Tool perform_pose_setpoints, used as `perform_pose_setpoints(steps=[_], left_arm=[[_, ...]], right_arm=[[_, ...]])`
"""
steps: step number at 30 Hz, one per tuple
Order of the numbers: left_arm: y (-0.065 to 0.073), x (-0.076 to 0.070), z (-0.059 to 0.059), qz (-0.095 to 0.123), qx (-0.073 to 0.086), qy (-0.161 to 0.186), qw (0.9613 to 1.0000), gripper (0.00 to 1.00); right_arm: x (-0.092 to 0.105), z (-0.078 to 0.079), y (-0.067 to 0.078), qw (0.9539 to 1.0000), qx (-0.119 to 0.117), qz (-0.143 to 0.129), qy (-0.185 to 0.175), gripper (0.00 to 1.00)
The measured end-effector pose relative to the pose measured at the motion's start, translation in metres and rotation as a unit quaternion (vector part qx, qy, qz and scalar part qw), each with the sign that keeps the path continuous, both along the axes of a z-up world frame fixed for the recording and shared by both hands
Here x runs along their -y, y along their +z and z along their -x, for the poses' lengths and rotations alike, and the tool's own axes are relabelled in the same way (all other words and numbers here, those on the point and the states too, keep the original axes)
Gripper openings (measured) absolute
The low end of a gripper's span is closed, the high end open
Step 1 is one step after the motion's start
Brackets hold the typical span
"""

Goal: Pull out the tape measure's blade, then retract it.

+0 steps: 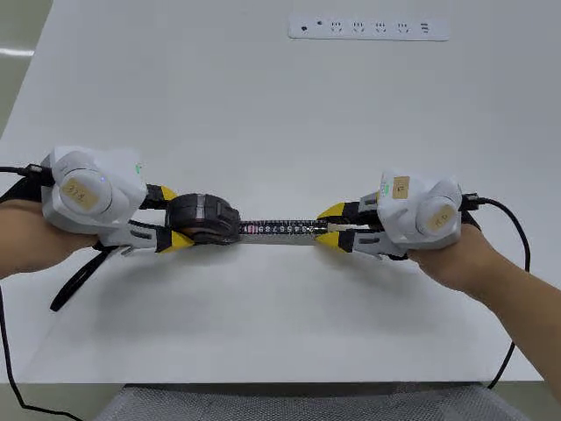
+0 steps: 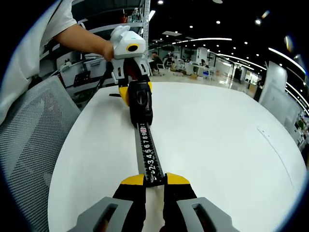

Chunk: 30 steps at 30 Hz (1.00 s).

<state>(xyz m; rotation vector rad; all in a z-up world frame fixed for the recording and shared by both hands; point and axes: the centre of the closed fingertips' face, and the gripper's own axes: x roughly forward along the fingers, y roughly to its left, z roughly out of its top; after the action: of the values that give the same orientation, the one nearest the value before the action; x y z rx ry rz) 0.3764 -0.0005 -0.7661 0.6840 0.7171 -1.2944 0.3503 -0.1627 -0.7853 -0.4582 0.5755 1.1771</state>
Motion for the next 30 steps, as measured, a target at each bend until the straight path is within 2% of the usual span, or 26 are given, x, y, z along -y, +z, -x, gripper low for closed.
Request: perform_pose_setpoints(steps=[30], left_arm=[[0.000, 0.001, 0.000, -0.002, 0.001, -0.003, 1.0000, 0.25]], right_arm=[[0.054, 0.006, -0.004, 0.9991, 0.003, 0.028, -0.032, 0.09]])
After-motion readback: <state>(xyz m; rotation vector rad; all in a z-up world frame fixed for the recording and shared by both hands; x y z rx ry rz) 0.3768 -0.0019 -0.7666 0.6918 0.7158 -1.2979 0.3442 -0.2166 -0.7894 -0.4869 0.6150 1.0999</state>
